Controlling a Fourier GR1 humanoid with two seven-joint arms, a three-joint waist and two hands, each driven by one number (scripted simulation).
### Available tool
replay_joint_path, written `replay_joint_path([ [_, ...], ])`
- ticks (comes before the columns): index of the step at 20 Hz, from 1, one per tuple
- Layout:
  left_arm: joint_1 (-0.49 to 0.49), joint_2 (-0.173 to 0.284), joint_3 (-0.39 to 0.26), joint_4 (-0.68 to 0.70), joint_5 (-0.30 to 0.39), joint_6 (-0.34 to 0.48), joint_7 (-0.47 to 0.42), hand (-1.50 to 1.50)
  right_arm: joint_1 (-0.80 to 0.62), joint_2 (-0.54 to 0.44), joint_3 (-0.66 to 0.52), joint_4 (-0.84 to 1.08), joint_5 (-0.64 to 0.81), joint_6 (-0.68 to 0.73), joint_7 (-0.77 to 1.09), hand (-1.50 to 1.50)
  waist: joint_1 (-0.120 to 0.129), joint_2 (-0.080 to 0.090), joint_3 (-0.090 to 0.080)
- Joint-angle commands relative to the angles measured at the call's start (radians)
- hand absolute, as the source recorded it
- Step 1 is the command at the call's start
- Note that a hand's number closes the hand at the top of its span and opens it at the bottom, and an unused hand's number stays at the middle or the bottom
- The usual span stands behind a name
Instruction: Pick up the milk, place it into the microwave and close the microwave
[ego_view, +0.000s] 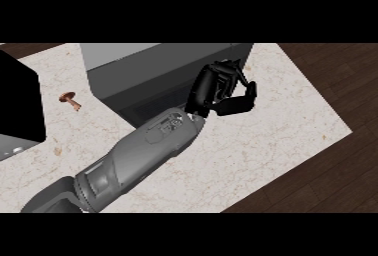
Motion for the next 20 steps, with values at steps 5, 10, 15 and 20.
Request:
replay_joint_path([
  [5, -0.032, -0.052, 0.111, 0.147, 0.062, 0.137, 0.033, 1.50, -0.004, -0.020, -0.033, 0.012, -0.041, -0.010, 0.017, -1.50, 0.054, 0.009, 0.000],
  [10, -0.024, -0.022, 0.087, 0.172, 0.097, 0.083, 0.029, 1.50, 0.021, -0.046, -0.083, 0.009, -0.055, -0.013, 0.017, -1.50, 0.068, 0.008, -0.002],
  [15, -0.011, 0.012, 0.045, 0.200, 0.119, 0.032, 0.022, 1.50, 0.028, -0.043, -0.112, 0.000, -0.076, -0.036, 0.016, -1.50, 0.111, 0.013, -0.002],
  [20, -0.017, 0.040, 0.016, 0.221, 0.136, -0.013, 0.018, -1.50, 0.048, -0.052, -0.130, -0.010, -0.090, -0.047, 0.030, -1.50, 0.143, 0.012, -0.003],
])
